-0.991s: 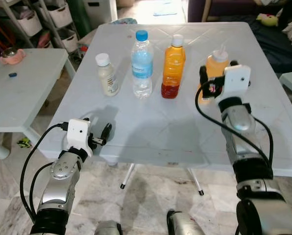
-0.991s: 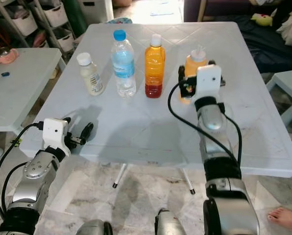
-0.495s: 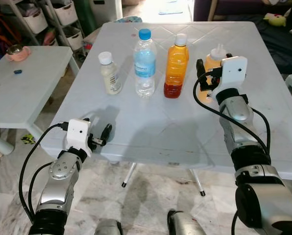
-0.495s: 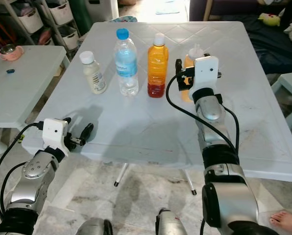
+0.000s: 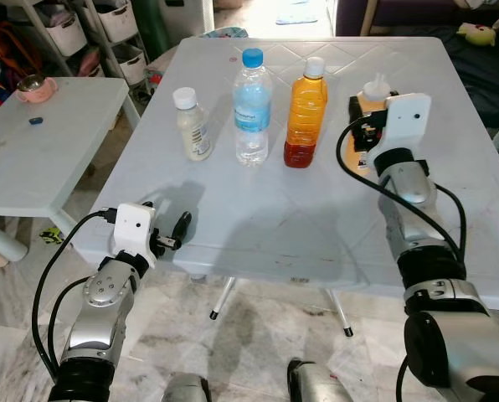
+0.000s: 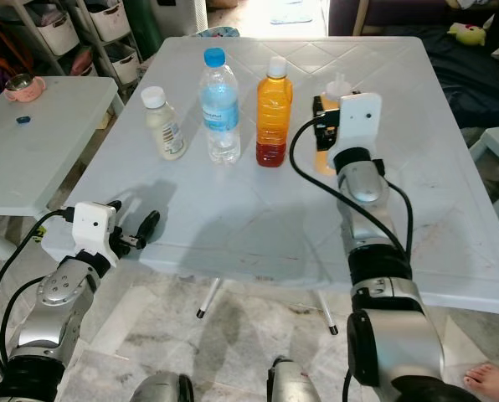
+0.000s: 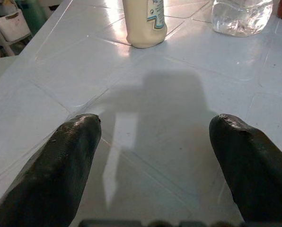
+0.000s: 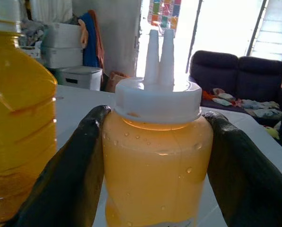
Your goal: Restocking fridge
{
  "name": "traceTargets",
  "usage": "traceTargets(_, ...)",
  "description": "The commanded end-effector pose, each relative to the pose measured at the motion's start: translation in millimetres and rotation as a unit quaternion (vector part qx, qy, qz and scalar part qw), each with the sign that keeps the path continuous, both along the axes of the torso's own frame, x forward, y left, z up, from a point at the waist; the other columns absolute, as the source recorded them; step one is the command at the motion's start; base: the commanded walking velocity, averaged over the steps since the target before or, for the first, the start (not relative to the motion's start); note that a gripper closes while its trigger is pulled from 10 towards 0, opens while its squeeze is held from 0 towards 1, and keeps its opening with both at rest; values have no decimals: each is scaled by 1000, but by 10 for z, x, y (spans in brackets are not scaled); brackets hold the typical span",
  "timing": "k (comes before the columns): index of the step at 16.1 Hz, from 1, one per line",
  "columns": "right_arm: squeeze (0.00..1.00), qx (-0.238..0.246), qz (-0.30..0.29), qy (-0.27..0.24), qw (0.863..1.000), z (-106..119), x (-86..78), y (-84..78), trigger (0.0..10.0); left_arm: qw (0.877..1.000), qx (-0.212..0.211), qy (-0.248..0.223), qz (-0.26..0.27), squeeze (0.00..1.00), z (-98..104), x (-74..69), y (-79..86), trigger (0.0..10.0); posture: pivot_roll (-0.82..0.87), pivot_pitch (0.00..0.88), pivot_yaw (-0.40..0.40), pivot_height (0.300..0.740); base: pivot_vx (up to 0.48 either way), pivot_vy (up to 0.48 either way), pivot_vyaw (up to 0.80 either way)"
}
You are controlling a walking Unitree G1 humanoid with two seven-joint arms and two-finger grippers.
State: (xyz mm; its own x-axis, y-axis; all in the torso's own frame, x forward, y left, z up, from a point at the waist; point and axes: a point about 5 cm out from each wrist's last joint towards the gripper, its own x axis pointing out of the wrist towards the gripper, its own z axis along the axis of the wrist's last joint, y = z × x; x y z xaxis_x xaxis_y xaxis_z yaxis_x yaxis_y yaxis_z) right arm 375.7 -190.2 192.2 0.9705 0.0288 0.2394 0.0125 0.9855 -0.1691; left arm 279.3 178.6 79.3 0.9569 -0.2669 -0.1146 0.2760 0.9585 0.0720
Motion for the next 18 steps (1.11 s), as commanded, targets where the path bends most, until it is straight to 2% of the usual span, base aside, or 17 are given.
traceTargets(1, 0, -10, -14, 19, 1000, -54, -17, -40, 0, 1000, 8, 4, 2, 0, 3, 14, 35, 10000, 7, 71, 106, 740, 0, 0, 0)
traceTargets(3, 0, -13, -16, 22, 1000, -78, -57, -40, 0, 1000, 8, 7, 5, 0, -4, 16, 33, 10000, 6, 66, 104, 740, 0, 0, 0)
traceTargets(5, 0, -11, -10, 26, 1000, -125, -145, 0, 706, 1000, 0, 16, 20, 0, -32, 4, 29, 10000, -5, 51, 110, 740, 0, 0, 0)
traceTargets(6, 0, -7, -5, 26, 1000, -144, -205, 29, 8980, 999, -10, 22, 30, 0, -52, -16, 20, 10000, -11, 46, 109, 740, 0, 0, 0)
traceTargets(7, 0, 5, 1, 24, 1000, -158, -293, 78, 10000, 999, -16, 27, 37, 0, -83, -46, 1, 10000, -17, 41, 105, 740, 0, 0, 0)
traceTargets(9, 0, 23, 15, 12, 1000, -156, -396, 175, 10000, 999, -9, 34, 39, 0, -129, -60, -28, 10000, -24, 28, 97, 740, -174, 0, 0)
traceTargets(11, 0, 46, 23, -18, 999, -112, -506, 266, 10000, 999, -8, 26, 40, 0, -98, 14, -61, 10000, -31, 22, 93, 740, -407, 0, 0)
traceTargets(14, 0, 59, 35, -24, 997, -76, -641, 387, 10000, 999, -7, 14, 45, 0, -4, 120, -61, 10000, -38, 27, 95, 740, -475, 0, 0)
traceTargets(15, 0, 60, 37, -21, 997, -87, -662, 401, 7294, 999, -4, 14, 43, 0, -8, 120, -61, 10000, -38, 27, 95, 740, -480, 0, 0)
traceTargets(16, 0, 64, 38, -17, 997, -114, -700, 434, 0, 999, 1, 17, 40, 0, -32, 120, -62, 10000, -40, 27, 96, 740, -480, 0, 0)
traceTargets(17, 0, 64, 38, -16, 997, -119, -712, 443, 863, 999, 1, 17, 41, 0, -36, 123, -66, 10000, -40, 25, 95, 740, -480, 0, 0)
traceTargets(18, 0, 64, 38, -14, 997, -116, -718, 446, 3490, 999, 1, 17, 41, 0, -39, 127, -69, 10000, -41, 24, 93, 740, -480, 0, 0)
